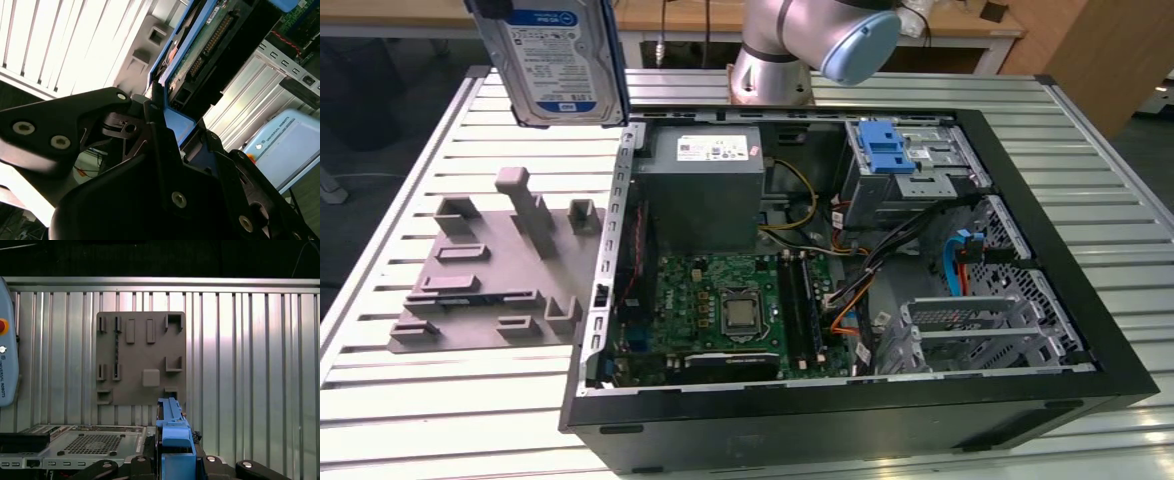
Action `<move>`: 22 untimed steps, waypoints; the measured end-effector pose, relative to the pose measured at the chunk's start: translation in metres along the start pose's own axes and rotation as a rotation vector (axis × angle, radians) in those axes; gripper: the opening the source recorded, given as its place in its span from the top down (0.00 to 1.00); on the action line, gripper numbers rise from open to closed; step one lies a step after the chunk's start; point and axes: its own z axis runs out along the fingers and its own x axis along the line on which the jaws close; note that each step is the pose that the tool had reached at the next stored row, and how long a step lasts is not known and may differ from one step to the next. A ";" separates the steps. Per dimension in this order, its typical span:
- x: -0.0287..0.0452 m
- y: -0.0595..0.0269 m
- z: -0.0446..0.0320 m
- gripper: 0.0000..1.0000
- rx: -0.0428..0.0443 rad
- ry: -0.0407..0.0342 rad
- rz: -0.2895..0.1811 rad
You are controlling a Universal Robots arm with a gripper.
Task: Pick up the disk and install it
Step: 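Pick up the disk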
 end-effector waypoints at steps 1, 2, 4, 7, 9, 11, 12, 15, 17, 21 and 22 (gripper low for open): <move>0.0000 -0.0007 0.0000 0.64 -0.0001 0.0000 0.000; 0.0000 -0.0014 0.0000 0.64 0.0000 0.0000 0.000; 0.0000 -0.0030 0.0000 0.64 0.0000 0.0000 0.000; 0.0000 -0.0045 -0.0001 0.64 -0.0001 0.0000 0.000; 0.0000 -0.0055 -0.0001 0.64 0.0000 0.0000 0.000; -0.0001 -0.0066 -0.0001 0.64 0.0000 -0.0001 0.000; -0.0001 -0.0072 -0.0001 0.64 0.0000 0.0000 0.000; -0.0001 -0.0090 -0.0002 0.64 -0.0001 0.0000 0.000; -0.0001 -0.0104 -0.0002 0.64 0.0000 0.0000 0.000; -0.0001 -0.0150 -0.0003 0.64 0.0000 0.0000 0.000; -0.0001 -0.0164 -0.0003 0.64 0.0001 0.0000 0.000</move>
